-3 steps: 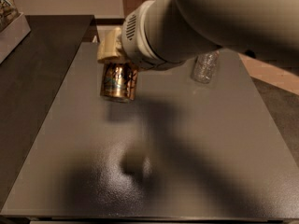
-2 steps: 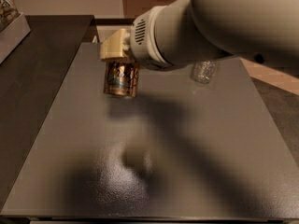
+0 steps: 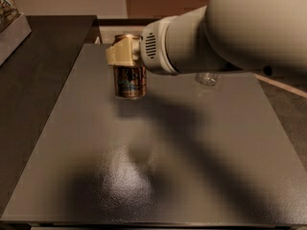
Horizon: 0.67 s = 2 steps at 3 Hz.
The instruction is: Place orange can upright
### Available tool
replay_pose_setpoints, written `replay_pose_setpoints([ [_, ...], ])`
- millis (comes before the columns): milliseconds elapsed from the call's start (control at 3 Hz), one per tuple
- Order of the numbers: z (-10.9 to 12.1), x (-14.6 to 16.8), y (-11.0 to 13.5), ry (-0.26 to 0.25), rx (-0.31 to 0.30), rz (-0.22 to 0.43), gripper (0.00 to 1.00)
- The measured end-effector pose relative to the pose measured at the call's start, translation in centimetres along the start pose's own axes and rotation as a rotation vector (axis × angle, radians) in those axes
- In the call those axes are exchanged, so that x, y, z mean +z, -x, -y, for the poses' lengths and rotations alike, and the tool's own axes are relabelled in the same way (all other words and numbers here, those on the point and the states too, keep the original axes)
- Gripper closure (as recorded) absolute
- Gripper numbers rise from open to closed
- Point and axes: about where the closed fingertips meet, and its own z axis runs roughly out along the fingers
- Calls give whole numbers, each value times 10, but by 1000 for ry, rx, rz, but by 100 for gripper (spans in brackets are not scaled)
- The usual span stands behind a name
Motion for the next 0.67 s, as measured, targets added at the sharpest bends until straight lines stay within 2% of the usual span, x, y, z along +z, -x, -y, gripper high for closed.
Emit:
replay_pose_setpoints([
  [333, -6, 4, 3, 22, -138, -39, 100],
  [667, -9, 7, 5, 42, -243, -86, 100],
])
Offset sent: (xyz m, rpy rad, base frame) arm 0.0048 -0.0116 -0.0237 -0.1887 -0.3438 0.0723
